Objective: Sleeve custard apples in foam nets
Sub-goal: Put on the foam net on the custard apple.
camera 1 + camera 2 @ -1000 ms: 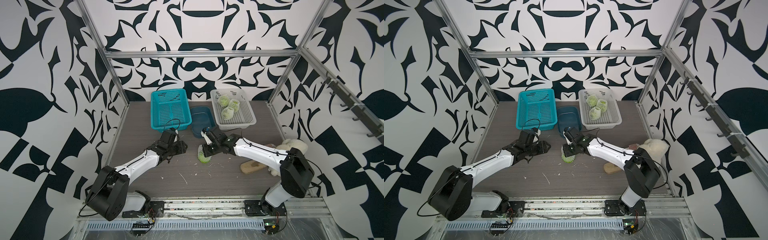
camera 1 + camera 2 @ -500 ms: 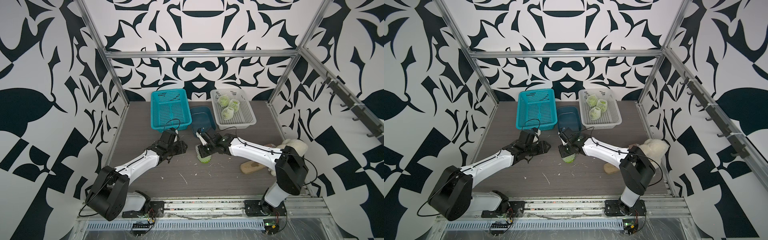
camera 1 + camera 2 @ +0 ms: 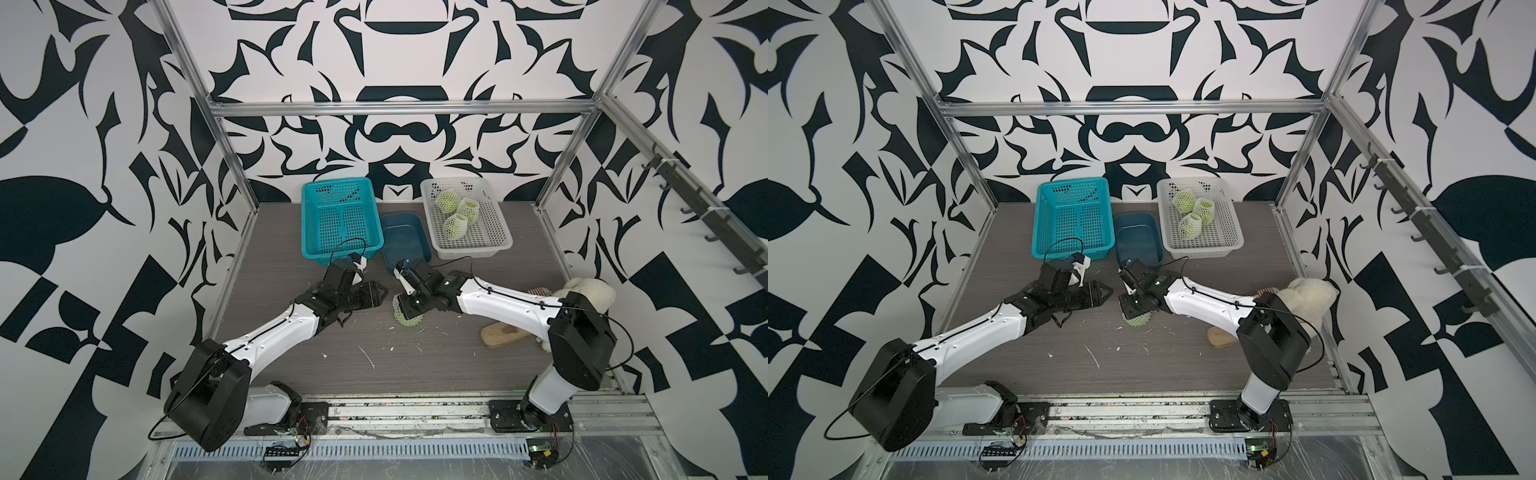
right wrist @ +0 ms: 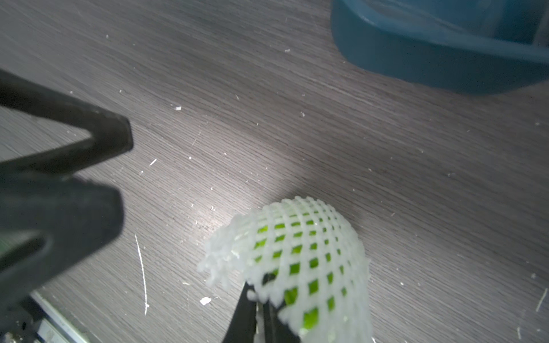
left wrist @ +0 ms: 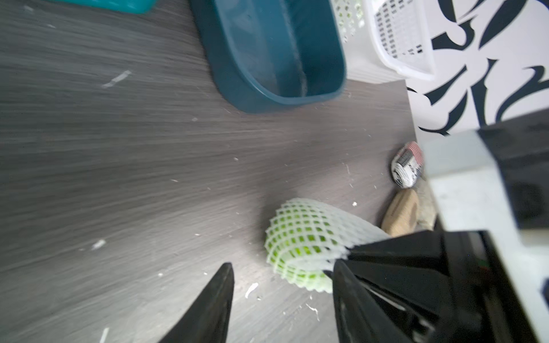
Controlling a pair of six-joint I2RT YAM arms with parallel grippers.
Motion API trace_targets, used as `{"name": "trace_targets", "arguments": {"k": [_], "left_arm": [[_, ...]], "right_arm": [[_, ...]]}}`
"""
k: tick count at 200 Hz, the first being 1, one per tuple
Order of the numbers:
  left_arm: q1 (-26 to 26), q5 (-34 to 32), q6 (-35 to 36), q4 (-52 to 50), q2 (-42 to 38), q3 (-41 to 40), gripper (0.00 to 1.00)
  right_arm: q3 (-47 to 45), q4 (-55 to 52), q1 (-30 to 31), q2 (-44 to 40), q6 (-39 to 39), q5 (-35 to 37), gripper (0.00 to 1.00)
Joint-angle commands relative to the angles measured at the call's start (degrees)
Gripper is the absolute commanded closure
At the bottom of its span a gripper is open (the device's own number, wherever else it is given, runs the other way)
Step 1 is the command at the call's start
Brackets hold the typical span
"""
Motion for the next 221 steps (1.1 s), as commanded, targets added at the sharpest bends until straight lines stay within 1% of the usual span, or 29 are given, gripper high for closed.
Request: {"name": "trace_targets", "arguments": {"k": [1,29,50,97,112,134,140,179,205,221], "left_arm": [[-1.19,2.94,-0.32,2.05,1.35,0.63,0.44],[-1.97,3.68,-0.37,3.25,4.08,2.05,0.43],[-2.08,3.42,-0.53,4.11,6.36,2.77,0.43],[-3.09,3.25,-0.73,4.76,10.49,3.24,0.43],[-3.22,2.71,-0.72,4.22,11.81,3.16,0.44],[-3.23,1.41,-1.23,3.24,13.61,3.13,0.45],[-3.22,1.40,-1.32,3.28,14.04,3.19,0.45],[-3.47,1.92,-1.69,3.59,14.42,4.27,0.45],[-3.49,1.94,-1.42,2.24,13.09,4.64,0.45],[-3.49,1.77,-1.42,1.19,11.70,4.42,0.45]], "right_arm": [[-1.36,1.58,0.30,-2.57,0.61,0.30,0.85],[-2.01,2.10,0.33,-2.91,0.84,-0.09,0.85],[-2.40,2.50,0.32,-3.05,1.08,-0.51,0.82],[-3.22,3.58,0.33,-3.93,1.26,-0.90,0.81],[-3.31,3.67,0.33,-4.67,1.42,-1.01,0.76],[-5.05,5.83,0.29,-7.96,2.02,-1.05,0.66],[-5.26,5.94,0.20,-8.83,2.14,-0.82,0.64],[-4.32,4.09,-0.07,-12.51,1.73,1.19,0.61],[-3.99,2.53,-0.53,-14.18,1.30,4.63,0.61],[-4.39,1.46,-1.09,-14.01,1.09,5.14,0.62]]}}
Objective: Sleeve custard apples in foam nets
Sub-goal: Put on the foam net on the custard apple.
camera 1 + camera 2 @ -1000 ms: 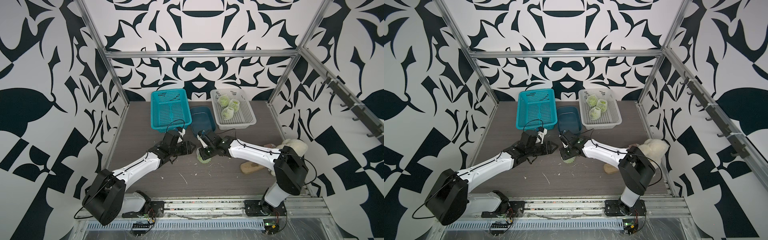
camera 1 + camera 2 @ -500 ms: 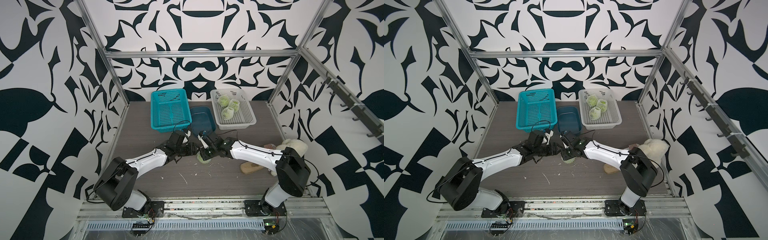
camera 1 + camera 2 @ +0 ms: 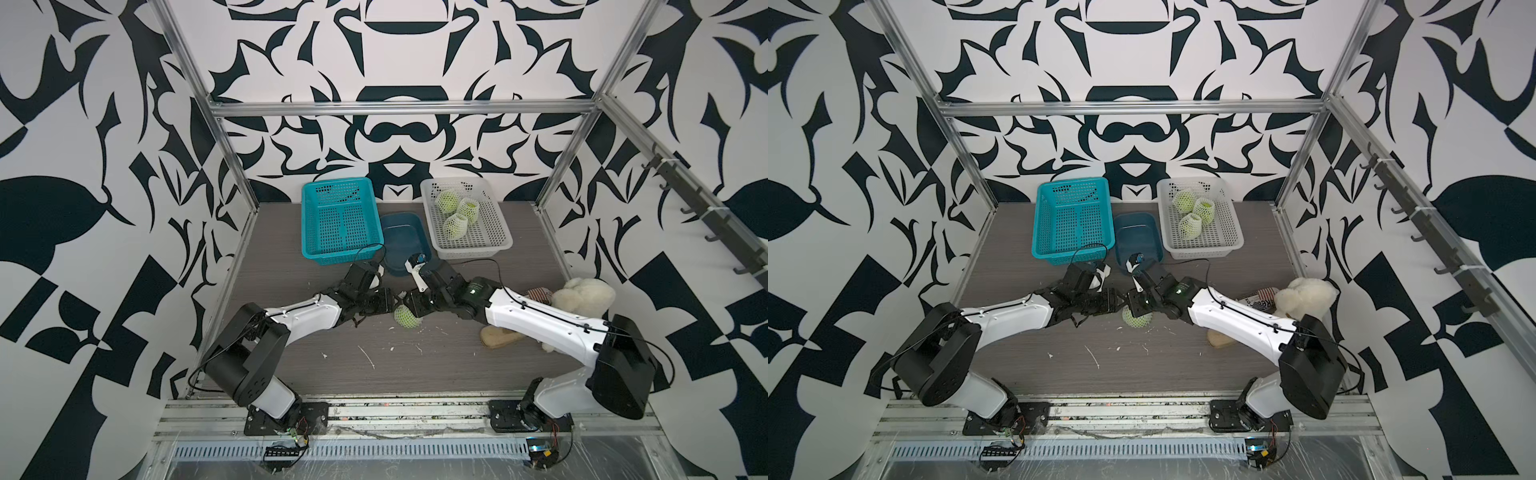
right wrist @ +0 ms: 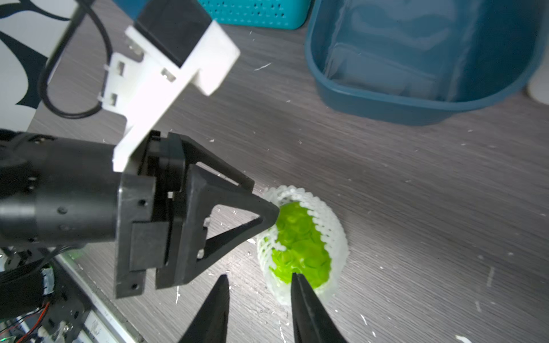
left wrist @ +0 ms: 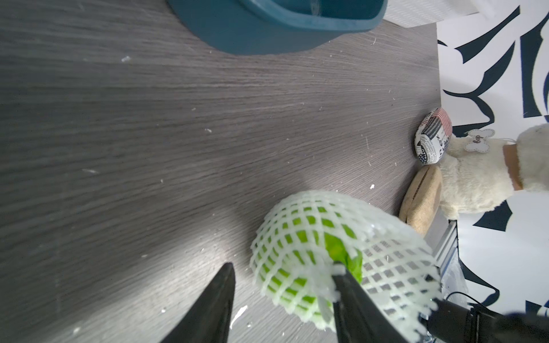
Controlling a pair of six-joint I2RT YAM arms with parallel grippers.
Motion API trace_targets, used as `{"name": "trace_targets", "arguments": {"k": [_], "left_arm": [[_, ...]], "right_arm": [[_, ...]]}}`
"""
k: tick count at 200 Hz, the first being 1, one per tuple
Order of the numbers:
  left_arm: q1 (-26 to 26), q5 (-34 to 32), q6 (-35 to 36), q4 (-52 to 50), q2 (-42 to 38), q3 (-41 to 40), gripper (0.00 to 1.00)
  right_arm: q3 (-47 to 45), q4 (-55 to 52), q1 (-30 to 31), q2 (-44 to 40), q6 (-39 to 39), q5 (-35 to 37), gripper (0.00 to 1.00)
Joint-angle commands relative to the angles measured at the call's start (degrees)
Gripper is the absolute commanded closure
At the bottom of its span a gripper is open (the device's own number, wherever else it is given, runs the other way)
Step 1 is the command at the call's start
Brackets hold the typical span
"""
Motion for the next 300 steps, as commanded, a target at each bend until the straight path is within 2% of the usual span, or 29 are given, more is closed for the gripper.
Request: {"name": "trace_targets", "arguments": {"k": [1,37,72,111,123,143,168,182,186,215,231,300], "left_arm": [[-0.14,-0.27,0.00,-2.66,-2.52,1.10,0.45],[-0.14,-1.20,0.00,-4.18,-5.07,0.67,0.45],[-0.15,-1.60,-0.07,-3.70,-4.15,0.15,0.45],[-0.14,-1.51,-0.70,-2.26,-2.43,-0.43,0.45],[-0.14,-1.38,-0.70,-2.55,-2.36,-0.33,0.45],[-0.14,-3.06,-0.27,-3.84,-4.04,-0.19,0.45],[0.53,-6.99,0.15,-6.16,-8.04,-0.34,0.43],[1.52,-8.47,0.16,-6.73,-10.33,-0.79,0.42],[1.91,-8.71,0.05,-6.81,-10.95,-1.00,0.41],[4.94,-9.67,-0.15,-7.50,-13.65,-2.11,0.41],[6.21,-9.73,-0.59,-7.41,-14.31,-2.55,0.41],[6.36,-8.49,-1.40,-5.97,-13.65,-3.18,0.40]], "right_arm": [[1.19,-1.81,-0.77,-1.02,-0.47,3.18,0.62],[-0.27,-2.67,-1.40,1.32,-0.23,5.52,0.64],[-4.12,2.67,-3.18,3.57,1.62,3.14,0.86],[-4.92,3.88,-3.19,3.13,2.17,1.83,0.88],[-4.69,3.16,-3.19,1.47,1.93,2.24,0.84],[-4.32,1.85,-3.20,-1.57,1.17,2.57,0.69],[-3.57,-1.48,-3.22,-3.68,0.32,5.39,0.33],[-3.82,-1.78,-3.23,-3.90,0.01,5.63,0.07],[-3.87,-1.88,-3.23,-3.76,-0.03,5.63,0.02],[-3.96,-0.41,-2.80,-1.11,1.48,2.97,0.01],[-3.47,-0.17,-1.89,1.41,2.58,3.81,0.01],[-0.54,1.28,1.29,8.49,4.18,6.84,0.01]]}}
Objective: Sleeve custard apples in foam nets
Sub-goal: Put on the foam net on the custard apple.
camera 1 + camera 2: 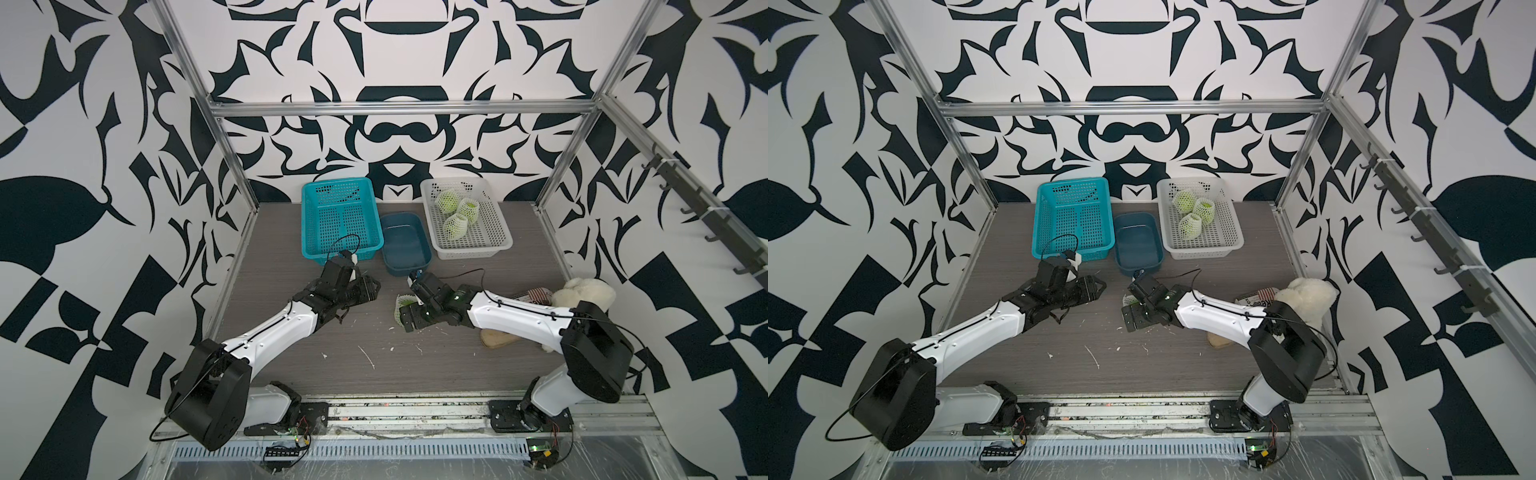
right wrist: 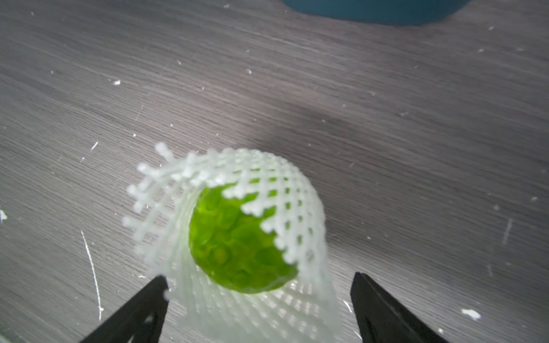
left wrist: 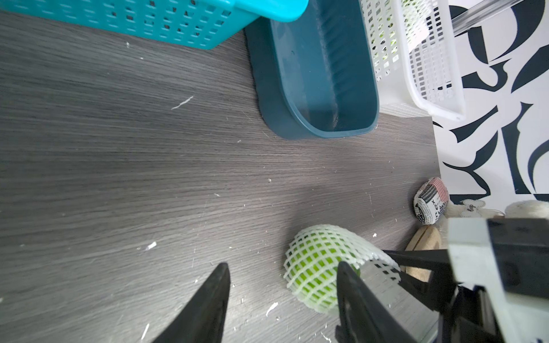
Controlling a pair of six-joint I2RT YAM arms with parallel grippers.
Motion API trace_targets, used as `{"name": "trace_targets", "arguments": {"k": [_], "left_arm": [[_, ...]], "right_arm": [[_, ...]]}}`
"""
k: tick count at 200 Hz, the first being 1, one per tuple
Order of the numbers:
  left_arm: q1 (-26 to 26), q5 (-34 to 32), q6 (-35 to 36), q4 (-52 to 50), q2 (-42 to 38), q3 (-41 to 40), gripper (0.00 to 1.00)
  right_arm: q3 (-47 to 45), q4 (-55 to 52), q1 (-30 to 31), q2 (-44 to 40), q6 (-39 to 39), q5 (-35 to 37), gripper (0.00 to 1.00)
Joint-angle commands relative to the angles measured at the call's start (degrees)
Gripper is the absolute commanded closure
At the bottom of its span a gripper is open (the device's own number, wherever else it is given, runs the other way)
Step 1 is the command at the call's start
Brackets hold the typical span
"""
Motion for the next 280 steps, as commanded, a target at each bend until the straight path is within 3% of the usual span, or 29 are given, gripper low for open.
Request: {"name": "trace_targets", "arguments": {"k": [1,53,112,150,248,280], "left_arm": [[0.02,0.53,-0.38,0.18,0.20,-0.87,0.40],[0.02,1.90,-0.90,1.34,1.36,-1.20,0.41],[0.09,1.78,-1.17,1.78,0.38,-2.17,0.41],[0.29,1.95,-1.17,2.28,0.82,-2.28,0.41],[0.69,1.86,-1.35,2.08,-0.45,-2.80,0.41],[0.71,2.52,-1.52,2.21,-0.05,-2.48,0.41]], "right_arm": [[3.42,1.08,0.38,0.62,1.21,2.79,0.02],[6.00,2.55,0.40,4.93,1.57,3.98,0.12],[7.06,1.34,0.72,10.12,3.14,6.30,0.15],[8.74,-1.73,1.78,11.63,1.89,7.76,0.01],[12.26,-8.55,2.39,7.47,1.13,13.44,0.01],[12.35,-7.86,2.44,8.74,1.29,12.17,0.01]]}}
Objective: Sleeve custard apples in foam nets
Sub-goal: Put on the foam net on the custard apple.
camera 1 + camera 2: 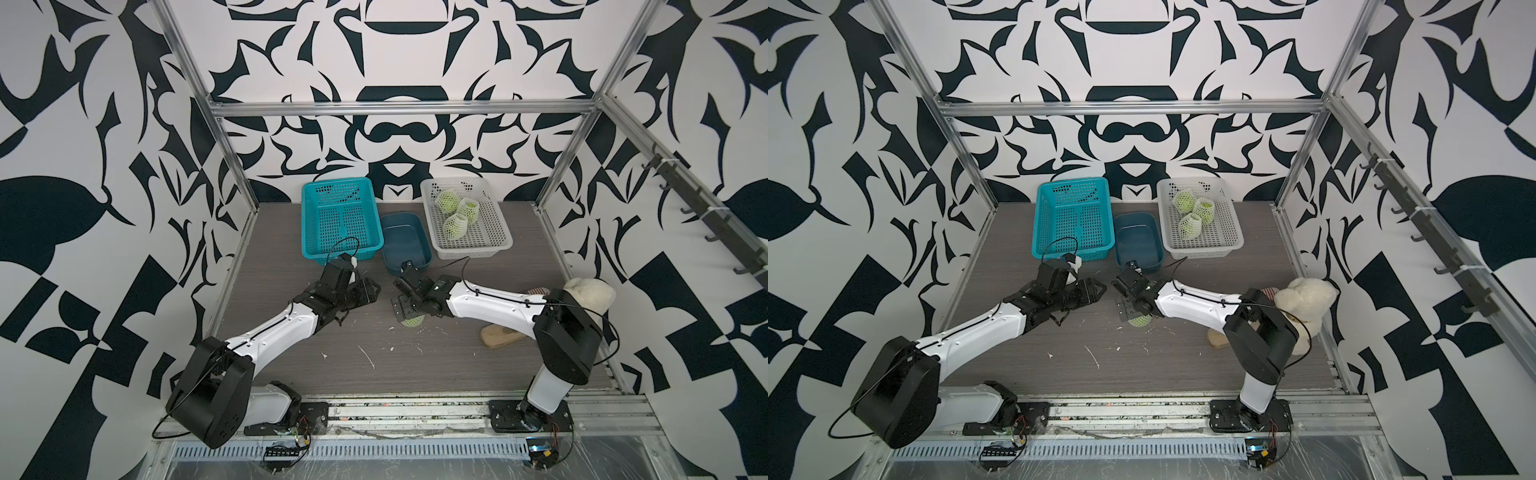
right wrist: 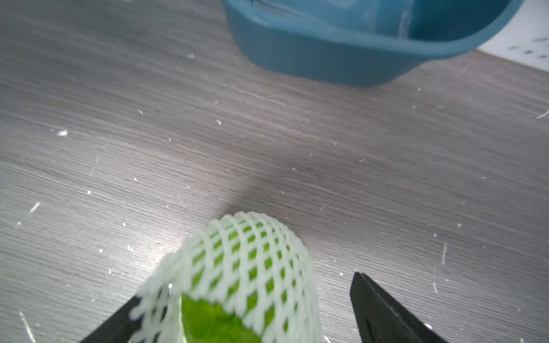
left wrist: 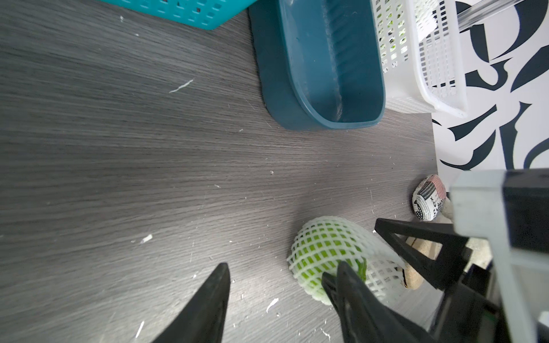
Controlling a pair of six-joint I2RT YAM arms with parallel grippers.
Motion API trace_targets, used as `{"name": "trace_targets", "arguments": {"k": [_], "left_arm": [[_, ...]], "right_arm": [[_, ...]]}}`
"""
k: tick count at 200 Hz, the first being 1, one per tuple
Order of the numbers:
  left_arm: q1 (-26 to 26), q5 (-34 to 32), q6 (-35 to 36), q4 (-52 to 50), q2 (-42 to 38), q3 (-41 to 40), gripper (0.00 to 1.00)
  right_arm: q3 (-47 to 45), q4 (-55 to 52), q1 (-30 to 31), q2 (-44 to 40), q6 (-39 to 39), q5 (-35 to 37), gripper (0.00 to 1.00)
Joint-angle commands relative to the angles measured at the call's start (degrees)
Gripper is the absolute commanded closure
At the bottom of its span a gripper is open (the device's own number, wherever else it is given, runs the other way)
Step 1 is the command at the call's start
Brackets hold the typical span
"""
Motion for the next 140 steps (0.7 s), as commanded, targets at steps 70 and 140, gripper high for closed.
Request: {"name": "trace_targets", "arguments": {"k": [70,140], "left_arm": [[0.25,0.73,-0.02,-0.06,-0.60,-0.22,0.41],[0.29,0.74,0.25,-0.20,-1.01,-0.15,0.40]], "right_arm": [[2.58,0.20,1.62,3.58,-0.05,0.41,0.07],[1.08,2.65,1.67,5.18,0.00,0.48,0.11]]}}
